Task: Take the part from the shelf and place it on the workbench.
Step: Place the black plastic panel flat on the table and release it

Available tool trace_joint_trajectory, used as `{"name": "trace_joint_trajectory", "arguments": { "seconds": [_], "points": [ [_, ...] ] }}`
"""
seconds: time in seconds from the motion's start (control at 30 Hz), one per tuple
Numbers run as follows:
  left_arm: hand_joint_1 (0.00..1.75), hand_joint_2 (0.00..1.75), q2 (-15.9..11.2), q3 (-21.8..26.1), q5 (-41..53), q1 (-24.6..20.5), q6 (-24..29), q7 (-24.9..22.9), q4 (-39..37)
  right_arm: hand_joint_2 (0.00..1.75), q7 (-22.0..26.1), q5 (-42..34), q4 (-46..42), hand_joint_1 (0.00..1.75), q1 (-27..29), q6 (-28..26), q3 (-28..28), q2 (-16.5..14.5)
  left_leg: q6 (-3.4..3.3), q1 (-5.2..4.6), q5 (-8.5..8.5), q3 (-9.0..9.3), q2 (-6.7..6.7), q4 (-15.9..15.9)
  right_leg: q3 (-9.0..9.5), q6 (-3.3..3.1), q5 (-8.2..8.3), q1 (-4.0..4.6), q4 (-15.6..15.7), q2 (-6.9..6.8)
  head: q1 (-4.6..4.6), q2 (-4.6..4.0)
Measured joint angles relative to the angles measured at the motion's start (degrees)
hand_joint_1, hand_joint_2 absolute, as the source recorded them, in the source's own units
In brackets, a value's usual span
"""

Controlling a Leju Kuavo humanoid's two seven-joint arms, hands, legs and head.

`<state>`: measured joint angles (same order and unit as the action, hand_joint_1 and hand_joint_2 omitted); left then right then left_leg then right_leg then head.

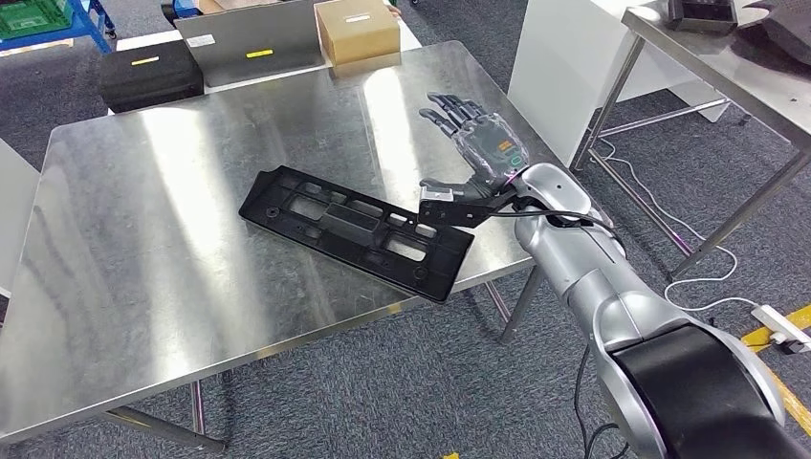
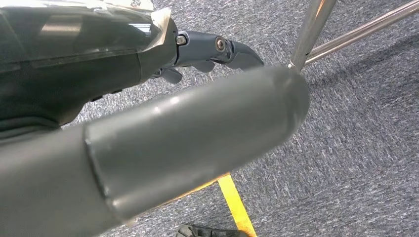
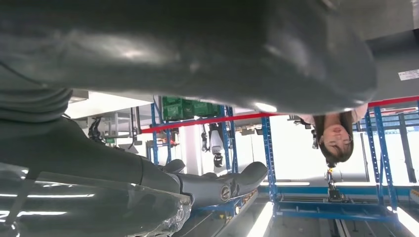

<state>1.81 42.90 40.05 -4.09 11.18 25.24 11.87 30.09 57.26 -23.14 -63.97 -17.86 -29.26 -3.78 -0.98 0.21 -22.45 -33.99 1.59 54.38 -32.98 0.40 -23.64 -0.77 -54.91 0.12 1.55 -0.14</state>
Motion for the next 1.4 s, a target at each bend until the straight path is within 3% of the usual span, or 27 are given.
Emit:
{"name": "trace_joint_trajectory", "arguments": {
  "seconds": [0.07,0.23,0.47,0.6,0.73,0.9,1.03,1.13,1.23,1.33,1.4],
  "points": [
    [0.0,0.0,0.0,0.13,0.05,0.02,0.0,0.0,0.0,0.0,-2.62,1.02,0.06,0.0,-0.03,-1.08,0.09,0.37,0.0,0.0,0.0,0.0,0.0,0.0,0.0,0.0,0.0,0.0,0.0,0.0,0.0,-0.01],
    [0.0,0.0,0.01,0.82,0.14,0.26,-0.04,0.0,-0.01,0.0,-14.41,3.75,0.47,0.0,-1.55,-4.18,1.45,3.32,-0.01,-0.01,0.0,-0.06,0.08,0.06,0.01,0.0,0.0,-0.01,0.0,-0.04,0.0,-0.01],
    [0.0,0.0,0.02,1.5,0.15,0.57,-0.13,0.02,0.0,0.0,-17.08,5.11,0.81,0.0,-2.89,-5.07,2.74,6.99,-0.15,-0.03,-0.09,-0.09,-0.03,0.18,-0.02,0.09,0.06,-0.02,0.0,0.07,0.01,-0.01],
    [0.0,0.0,0.05,1.87,-0.05,0.57,-0.81,-0.17,-0.02,0.0,-24.86,7.82,1.04,0.0,-2.92,-7.16,3.5,9.79,-0.17,-0.01,-0.09,-0.07,0.23,0.26,-0.04,0.1,0.02,0.0,0.02,-0.17,0.04,-0.01],
    [0.0,0.0,0.14,3.05,-0.98,1.24,-1.85,-1.41,-0.02,0.0,-32.77,11.14,1.61,0.0,-2.91,-11.29,5.22,19.01,-0.34,-0.08,-0.13,-0.28,0.85,0.43,0.02,0.3,-0.13,0.06,0.02,-0.75,-0.01,-0.01],
    [0.0,0.0,0.24,5.33,-2.31,1.49,-2.5,-3.22,-0.02,0.0,-36.01,8.48,2.53,0.0,0.66,-17.59,10.64,33.01,-0.98,-0.18,-0.56,-0.37,0.97,0.81,0.15,0.7,-0.37,0.12,0.03,-0.93,0.0,-0.01],
    [0.0,0.0,0.26,6.79,-2.34,1.51,-4.38,-3.25,-0.02,0.0,-37.07,3.87,1.28,0.0,12.56,-20.3,20.77,43.22,-1.5,-0.14,-1.1,-0.16,1.45,1.18,0.75,1.28,-0.84,0.3,0.05,-1.32,0.04,-0.01],
    [0.0,0.0,0.04,7.73,-2.33,1.62,-5.69,-3.02,0.01,0.0,-35.06,4.79,-3.19,0.0,26.73,-20.37,35.01,47.2,-1.74,-0.18,-1.61,0.02,1.8,1.35,1.24,1.51,-1.28,0.42,0.0,-1.63,-0.13,0.01],
    [0.0,0.0,-0.28,8.48,-2.51,1.4,-6.44,-3.56,0.04,0.0,-30.95,8.03,-8.33,0.0,39.29,-20.37,49.8,46.59,-1.8,-0.27,-1.91,0.14,1.72,1.39,1.34,1.57,-1.5,0.4,-0.05,-1.54,-0.39,0.01],
    [0.0,0.0,-0.47,9.46,-3.02,1.25,-6.93,-4.41,0.05,0.0,-26.85,10.2,-14.79,0.0,49.62,-20.37,65.18,41.96,-1.75,-0.24,-2.1,0.28,1.71,1.44,1.44,1.53,-1.71,0.37,-0.06,-1.53,-0.48,0.01],
    [0.0,0.0,-0.61,10.04,-3.22,1.23,-7.02,-4.82,0.08,0.0,-24.91,11.61,-17.62,0.0,53.54,-20.37,72.86,39.13,-1.73,-0.27,-2.15,0.33,1.59,1.42,1.41,1.5,-1.74,0.3,-0.07,-1.41,-0.45,0.01]
  ]
}}
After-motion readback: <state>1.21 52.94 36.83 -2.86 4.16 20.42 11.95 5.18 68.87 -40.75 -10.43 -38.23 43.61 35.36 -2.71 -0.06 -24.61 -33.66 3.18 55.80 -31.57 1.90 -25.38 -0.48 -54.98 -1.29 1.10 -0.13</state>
